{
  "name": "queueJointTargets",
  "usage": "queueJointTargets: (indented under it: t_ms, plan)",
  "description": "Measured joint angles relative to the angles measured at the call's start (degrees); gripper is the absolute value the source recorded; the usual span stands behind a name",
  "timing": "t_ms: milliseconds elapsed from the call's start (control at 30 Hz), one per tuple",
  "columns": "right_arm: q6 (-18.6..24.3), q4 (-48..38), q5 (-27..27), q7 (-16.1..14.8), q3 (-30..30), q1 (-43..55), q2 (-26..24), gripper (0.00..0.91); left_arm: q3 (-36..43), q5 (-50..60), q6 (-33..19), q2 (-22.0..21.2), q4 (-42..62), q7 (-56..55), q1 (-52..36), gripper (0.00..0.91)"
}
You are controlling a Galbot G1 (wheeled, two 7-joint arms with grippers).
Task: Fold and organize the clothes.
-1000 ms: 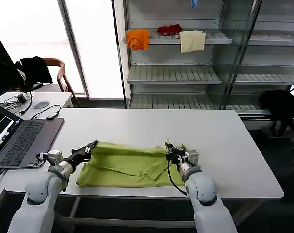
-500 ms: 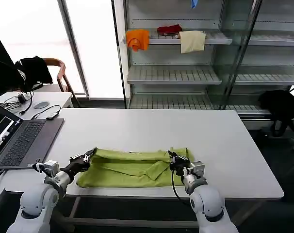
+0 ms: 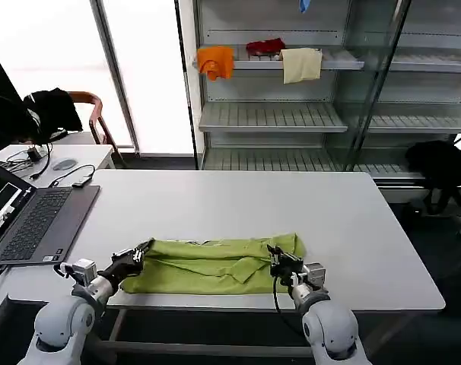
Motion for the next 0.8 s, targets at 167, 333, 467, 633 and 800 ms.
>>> queueJointTargets:
  t_ms: [167, 333, 467, 633, 800]
  plan:
    - [1.42, 1.15, -4.94, 0.38, 0.49, -1.21, -0.29, 0.907, 0.05, 1.05, -0.19, -0.50, -0.45, -0.20, 0.43, 0.907]
    - [2.73, 2.24, -8.50, 0.45, 1.43, -2.64, -0.62, 0.907, -0.22, 1.43, -0.26, -0.96, -1.05, -0.41, 1.13, 0.907]
    - [3.67, 2.69, -10.22, 0.31, 2.05, -3.72, -0.56, 0.907, -0.62, 1.44, -0.43, -1.46, -1.63, -0.78, 1.68, 0.907]
    - [4.81, 3.86, -10.83, 0.06, 2.96, -4.83, -0.59, 0.907, -1.59, 2.01, -0.46, -2.19, -2.50, -1.90, 2.25, 0.907]
    - [6.12, 5.68, -7.65, -0.51, 4.63, -4.91, -1.28, 0.907, -2.99, 1.86, -0.64, -2.70, -3.58, -3.54, 3.20, 0.907]
